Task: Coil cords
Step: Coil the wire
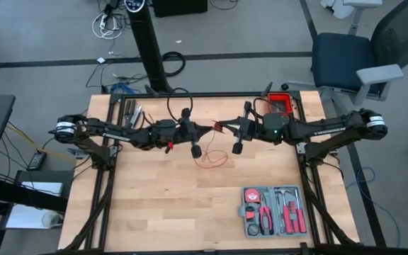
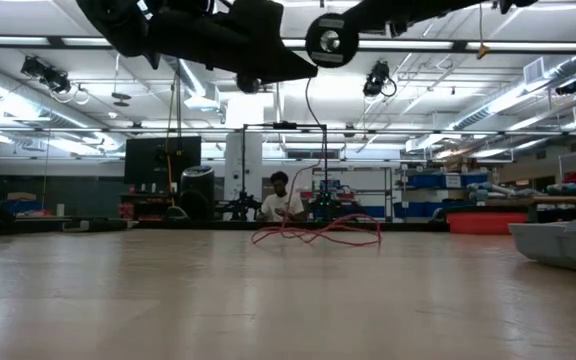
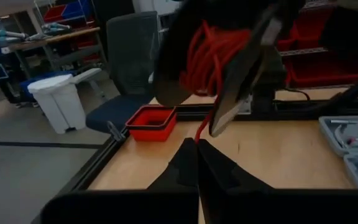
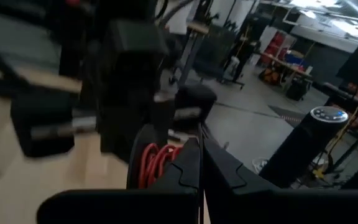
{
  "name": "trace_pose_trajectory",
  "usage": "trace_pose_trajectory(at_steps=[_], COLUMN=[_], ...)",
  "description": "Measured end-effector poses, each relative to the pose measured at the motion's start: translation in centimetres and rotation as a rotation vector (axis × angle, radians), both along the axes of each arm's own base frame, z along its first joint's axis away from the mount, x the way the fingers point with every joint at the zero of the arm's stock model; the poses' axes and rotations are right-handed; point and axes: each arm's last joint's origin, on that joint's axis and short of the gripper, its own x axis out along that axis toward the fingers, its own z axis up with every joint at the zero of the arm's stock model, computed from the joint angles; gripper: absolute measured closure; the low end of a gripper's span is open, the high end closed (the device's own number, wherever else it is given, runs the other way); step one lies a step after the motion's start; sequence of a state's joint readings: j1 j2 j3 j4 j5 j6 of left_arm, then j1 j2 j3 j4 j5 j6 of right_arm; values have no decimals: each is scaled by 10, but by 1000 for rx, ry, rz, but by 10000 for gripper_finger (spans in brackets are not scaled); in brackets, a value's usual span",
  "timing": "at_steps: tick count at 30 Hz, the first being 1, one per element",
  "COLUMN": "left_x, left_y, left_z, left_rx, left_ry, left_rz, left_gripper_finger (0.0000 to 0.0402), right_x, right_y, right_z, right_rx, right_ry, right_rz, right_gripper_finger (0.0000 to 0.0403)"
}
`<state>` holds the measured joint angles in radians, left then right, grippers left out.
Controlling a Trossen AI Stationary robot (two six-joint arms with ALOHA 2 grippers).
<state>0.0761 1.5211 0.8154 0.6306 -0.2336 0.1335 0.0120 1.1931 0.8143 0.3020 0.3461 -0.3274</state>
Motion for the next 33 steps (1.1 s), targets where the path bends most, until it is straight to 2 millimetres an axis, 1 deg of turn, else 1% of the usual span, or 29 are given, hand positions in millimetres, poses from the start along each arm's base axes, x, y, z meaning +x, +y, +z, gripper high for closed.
trace_pose_trajectory(at_steps=[4,11,18,21,24,29,33], left_x=[-2,-2,-4,-6,-8,-8,-8], left_y=[-1,-3,-5,-5,-6,-6,-7], left_z=[4,5,6,8,11,11,13], left_rx=[13,11,16,15,14,3,-13], left_ry=[2,-10,5,23,18,13,-18], left_rz=[-23,-52,-54,-59,-60,-70,-124], left_gripper_finger=[401,399,358,350,349,349,349], right_x=[-7,-6,-11,-17,-20,-20,-20], right_y=[0,-1,-2,-2,-5,-13,-16], right_z=[0,-6,-5,-6,-6,-5,-5], right_rx=[-32,-64,-38,-25,29,134,148], right_ry=[65,125,133,174,179,153,151], right_rz=[5,10,-1,-4,37,164,203], right_gripper_finger=[400,401,401,401,402,402,402])
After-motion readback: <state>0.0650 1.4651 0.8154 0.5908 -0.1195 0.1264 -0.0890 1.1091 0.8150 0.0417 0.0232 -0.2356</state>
